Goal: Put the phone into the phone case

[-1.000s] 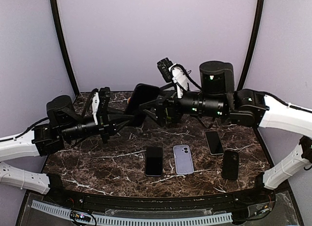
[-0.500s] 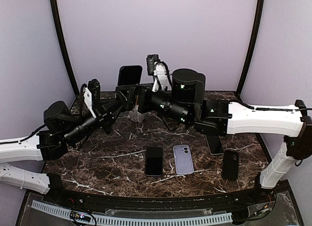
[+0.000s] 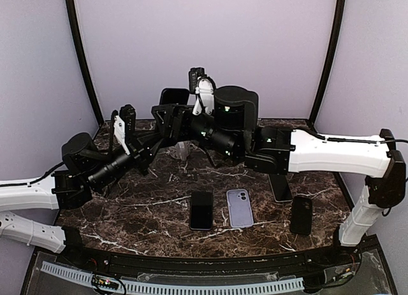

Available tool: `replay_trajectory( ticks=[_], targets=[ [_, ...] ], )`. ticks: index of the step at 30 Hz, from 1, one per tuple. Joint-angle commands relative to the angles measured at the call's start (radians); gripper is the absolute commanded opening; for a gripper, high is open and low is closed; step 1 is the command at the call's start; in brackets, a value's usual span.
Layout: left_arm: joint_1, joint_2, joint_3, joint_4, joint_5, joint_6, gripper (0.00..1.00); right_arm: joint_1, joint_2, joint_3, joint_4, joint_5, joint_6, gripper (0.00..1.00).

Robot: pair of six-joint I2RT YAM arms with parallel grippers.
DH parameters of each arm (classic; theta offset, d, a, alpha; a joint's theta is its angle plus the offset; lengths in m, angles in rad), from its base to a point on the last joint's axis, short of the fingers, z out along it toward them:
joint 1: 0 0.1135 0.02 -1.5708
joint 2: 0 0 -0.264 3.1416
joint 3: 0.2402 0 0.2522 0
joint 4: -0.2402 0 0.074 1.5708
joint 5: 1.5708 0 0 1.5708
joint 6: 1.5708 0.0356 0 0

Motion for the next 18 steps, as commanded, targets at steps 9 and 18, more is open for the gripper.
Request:
replay_trajectory(
  ticks=[9, 18],
  targets=[
    [-0.019, -0.055, 0.046, -0.191, 0.055, -0.049, 0.62, -0.017, -0.095, -0.076, -0.135, 0.205, 0.014, 0.07],
    [-0.016, -0.003, 0.153, -0.509, -0.052, -0.046, 0.95, -0.082, -0.151, -0.235, -0.58, 0.312, 0.28, 0.0]
  ],
)
